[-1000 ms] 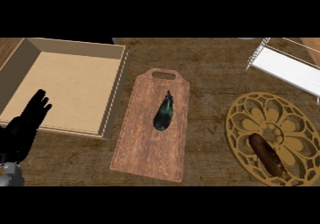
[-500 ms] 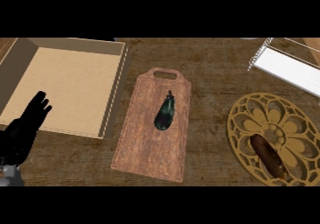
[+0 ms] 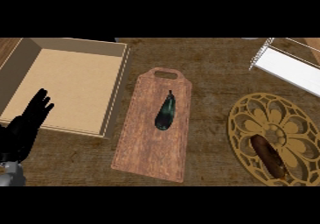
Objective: Pick the tomato from the placemat and place it in the tiered shelf
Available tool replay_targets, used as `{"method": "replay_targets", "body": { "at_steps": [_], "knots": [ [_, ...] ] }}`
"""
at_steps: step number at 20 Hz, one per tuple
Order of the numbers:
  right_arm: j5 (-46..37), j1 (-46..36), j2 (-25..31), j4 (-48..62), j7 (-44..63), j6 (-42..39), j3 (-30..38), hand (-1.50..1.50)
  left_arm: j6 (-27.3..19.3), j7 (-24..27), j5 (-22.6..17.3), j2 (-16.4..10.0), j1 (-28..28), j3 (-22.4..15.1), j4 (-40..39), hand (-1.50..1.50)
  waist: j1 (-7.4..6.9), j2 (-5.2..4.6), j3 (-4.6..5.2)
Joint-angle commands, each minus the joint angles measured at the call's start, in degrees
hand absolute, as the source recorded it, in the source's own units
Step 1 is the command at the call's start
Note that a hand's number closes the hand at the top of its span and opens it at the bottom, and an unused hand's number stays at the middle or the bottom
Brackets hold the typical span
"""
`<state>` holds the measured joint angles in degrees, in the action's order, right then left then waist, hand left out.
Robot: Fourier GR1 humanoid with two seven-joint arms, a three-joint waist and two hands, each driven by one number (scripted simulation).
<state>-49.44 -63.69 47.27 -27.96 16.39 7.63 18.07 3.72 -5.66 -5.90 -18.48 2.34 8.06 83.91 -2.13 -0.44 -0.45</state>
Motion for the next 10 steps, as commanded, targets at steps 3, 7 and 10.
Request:
{"method": "replay_targets", "body": {
  "at_steps": [3, 7, 10],
  "knots": [
    [4.0, -1.0, 1.2, 4.0, -5.3, 2.1, 4.5, -1.5, 1.3, 1.4, 0.1, 0.4, -6.4, 0.3, 0.4, 0.0, -0.05, -0.03, 0.39],
    [8.6, -4.9, 2.1, 4.3, -4.7, -0.3, 8.5, -1.5, 0.6, -1.0, -0.1, 0.3, -0.6, 0.9, -2.7, 0.0, 0.92, 0.0, 0.42],
    [11.8, -5.9, 2.2, 6.4, -4.4, -1.5, 11.6, -1.5, -0.9, -0.6, 1.5, 1.1, -0.4, 0.4, -3.5, 0.0, 0.84, -0.15, 0.4]
  ]
}}
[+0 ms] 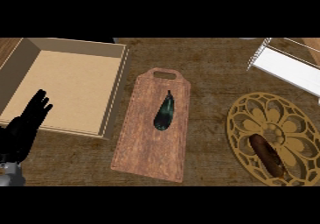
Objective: Pick the tomato from the placemat and place it in the tiered shelf
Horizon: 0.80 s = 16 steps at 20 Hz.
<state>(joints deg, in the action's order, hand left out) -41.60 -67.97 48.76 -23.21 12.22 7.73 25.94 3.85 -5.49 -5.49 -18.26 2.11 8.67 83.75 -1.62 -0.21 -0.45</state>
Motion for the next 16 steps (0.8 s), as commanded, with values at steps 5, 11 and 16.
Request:
{"method": "replay_targets", "body": {
  "at_steps": [5, 11, 16],
  "knots": [
    [10.0, 2.1, 3.3, -1.6, -3.9, -3.3, 8.5, -1.5, -0.6, -0.9, 1.1, 1.6, -4.9, -0.7, 1.0, 0.0, 1.39, 0.38, 0.41],
    [15.6, 3.4, 10.3, -6.3, -2.6, -10.6, 12.5, -1.5, 0.6, 1.3, 0.2, 0.7, -4.8, 1.7, -2.9, 0.0, 2.5, 0.61, 0.48],
    [17.4, 8.1, 20.0, -9.4, 1.7, -15.0, 15.7, -1.5, 0.3, -1.1, -0.1, 0.8, -5.3, 1.7, 0.1, 0.0, 3.49, 0.8, 0.46]
  ]
}}
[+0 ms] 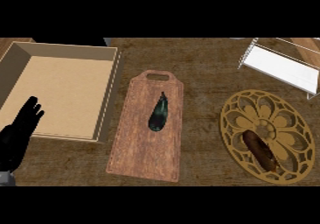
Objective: Pick the tomato from the placemat and place it in the tiered shelf
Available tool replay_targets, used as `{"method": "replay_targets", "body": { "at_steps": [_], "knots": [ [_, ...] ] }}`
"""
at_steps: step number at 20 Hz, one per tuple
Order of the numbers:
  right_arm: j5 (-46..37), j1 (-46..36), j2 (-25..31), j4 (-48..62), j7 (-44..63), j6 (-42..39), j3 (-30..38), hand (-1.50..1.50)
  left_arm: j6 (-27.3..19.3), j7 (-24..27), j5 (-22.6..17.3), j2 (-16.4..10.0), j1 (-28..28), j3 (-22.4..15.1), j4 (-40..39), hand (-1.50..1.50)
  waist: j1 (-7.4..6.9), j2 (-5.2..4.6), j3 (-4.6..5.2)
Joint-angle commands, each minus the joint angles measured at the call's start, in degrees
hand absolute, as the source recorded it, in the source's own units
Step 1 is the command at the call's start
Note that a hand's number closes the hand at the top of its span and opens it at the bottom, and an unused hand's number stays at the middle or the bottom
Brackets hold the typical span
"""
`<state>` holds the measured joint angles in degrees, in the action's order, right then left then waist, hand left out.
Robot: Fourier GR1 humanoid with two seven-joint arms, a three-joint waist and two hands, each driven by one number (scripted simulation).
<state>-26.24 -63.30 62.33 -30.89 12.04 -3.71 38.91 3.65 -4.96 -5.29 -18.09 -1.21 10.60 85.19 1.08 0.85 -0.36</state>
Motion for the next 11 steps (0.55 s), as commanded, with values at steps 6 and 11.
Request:
{"method": "replay_targets", "body": {
  "at_steps": [6, 11],
  "knots": [
    [6.2, 13.2, 18.4, -1.1, 3.0, -18.1, 8.4, -1.5, 0.4, -1.1, -0.1, 1.1, -3.4, 0.0, -1.0, 0.0, 1.9, -0.12, 0.32],
    [10.0, 21.2, 28.5, 2.4, 0.2, -27.1, 17.5, -1.5, -1.3, -1.1, 0.5, 1.0, -3.8, 1.6, -1.5, 0.0, 3.34, 0.1, 0.23]
  ]
}}
